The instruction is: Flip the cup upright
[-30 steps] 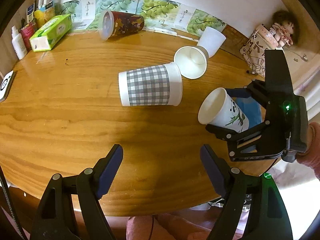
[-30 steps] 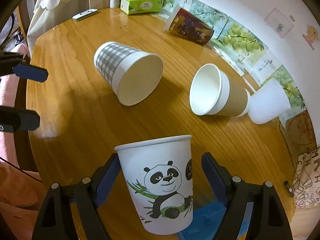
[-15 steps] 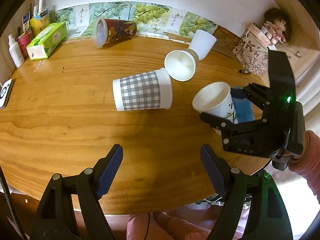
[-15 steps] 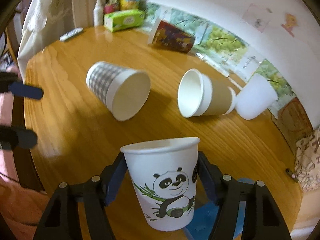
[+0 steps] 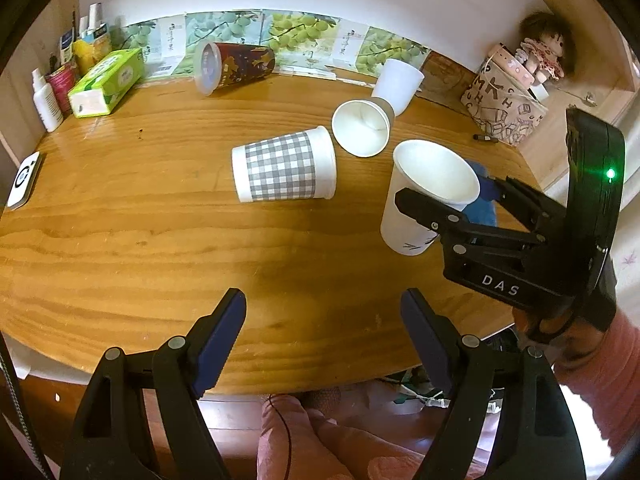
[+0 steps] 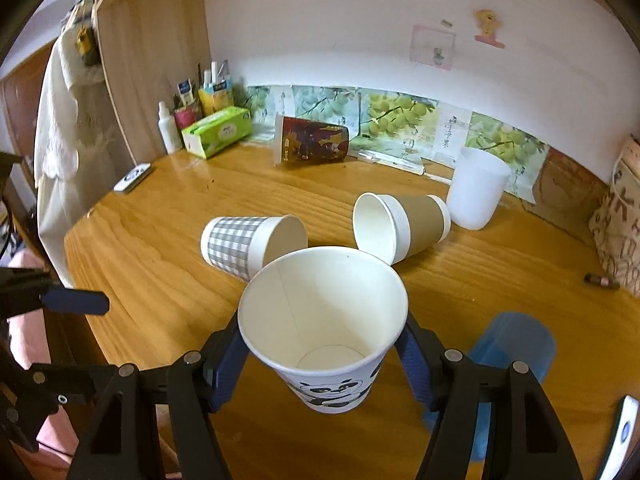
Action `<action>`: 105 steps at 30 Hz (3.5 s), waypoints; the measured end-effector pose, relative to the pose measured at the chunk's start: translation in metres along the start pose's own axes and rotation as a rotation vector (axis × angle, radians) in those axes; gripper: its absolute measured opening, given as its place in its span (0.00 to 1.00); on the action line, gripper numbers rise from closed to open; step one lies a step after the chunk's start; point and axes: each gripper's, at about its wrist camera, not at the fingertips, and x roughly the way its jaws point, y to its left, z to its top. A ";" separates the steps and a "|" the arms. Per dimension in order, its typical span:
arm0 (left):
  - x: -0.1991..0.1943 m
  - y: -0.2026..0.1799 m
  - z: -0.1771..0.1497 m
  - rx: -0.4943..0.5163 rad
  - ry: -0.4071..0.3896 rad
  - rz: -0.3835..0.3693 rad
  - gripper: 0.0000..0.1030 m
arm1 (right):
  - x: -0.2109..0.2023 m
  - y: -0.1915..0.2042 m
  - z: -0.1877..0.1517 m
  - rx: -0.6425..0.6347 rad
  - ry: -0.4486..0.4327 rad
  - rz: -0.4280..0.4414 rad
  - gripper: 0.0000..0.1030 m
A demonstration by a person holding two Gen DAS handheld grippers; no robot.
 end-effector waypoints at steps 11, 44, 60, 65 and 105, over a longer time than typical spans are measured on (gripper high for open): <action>-0.009 0.003 -0.016 -0.046 -0.007 0.023 0.80 | -0.001 -0.004 -0.019 0.094 -0.022 0.011 0.67; -0.083 -0.044 0.001 -0.004 -0.146 0.145 0.84 | -0.145 -0.005 -0.039 0.277 0.097 -0.158 0.81; -0.154 -0.084 0.012 0.018 -0.425 0.186 0.98 | -0.241 0.001 -0.011 0.376 -0.122 -0.238 0.86; -0.166 -0.090 -0.002 0.019 -0.523 0.261 0.99 | -0.247 0.010 -0.017 0.374 -0.176 -0.259 1.00; -0.184 -0.106 -0.023 0.041 -0.643 0.396 1.00 | -0.266 0.027 -0.021 0.311 -0.299 -0.282 1.00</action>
